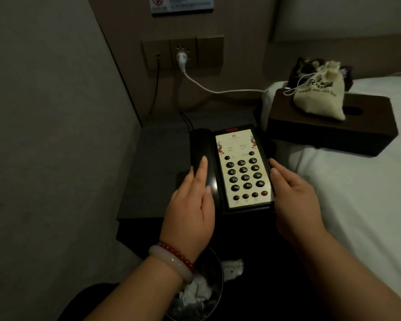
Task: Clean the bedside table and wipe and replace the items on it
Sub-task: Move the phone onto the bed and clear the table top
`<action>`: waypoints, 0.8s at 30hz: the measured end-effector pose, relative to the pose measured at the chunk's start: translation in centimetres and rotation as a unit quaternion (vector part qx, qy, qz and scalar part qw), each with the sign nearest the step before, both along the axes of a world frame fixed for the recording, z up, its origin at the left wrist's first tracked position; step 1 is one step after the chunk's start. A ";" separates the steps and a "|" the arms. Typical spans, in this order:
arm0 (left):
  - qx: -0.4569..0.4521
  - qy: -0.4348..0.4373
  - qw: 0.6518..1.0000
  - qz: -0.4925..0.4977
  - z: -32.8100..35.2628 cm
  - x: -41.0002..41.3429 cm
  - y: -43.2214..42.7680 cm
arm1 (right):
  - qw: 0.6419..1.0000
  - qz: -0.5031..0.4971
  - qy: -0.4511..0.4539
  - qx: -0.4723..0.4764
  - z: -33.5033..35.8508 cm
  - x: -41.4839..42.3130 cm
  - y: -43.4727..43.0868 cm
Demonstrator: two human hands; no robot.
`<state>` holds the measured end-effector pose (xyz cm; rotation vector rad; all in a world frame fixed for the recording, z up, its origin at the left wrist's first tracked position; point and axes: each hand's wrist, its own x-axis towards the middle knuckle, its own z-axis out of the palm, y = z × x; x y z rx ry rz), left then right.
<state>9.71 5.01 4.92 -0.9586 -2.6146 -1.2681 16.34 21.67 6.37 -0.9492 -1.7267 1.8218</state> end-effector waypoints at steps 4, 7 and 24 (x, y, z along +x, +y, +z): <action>0.004 -0.055 0.998 0.006 1.9 -0.3 1.4 | 1.000 -0.005 0.000 -0.018 1.9 1.4 2.0; -0.019 -0.124 0.992 0.012 2.7 -0.7 2.9 | 0.999 -0.014 -0.001 -0.037 3.0 2.3 3.7; -0.217 0.018 0.951 -0.218 3.8 -0.3 9.6 | 0.997 -0.002 -0.060 -0.049 6.3 5.2 13.7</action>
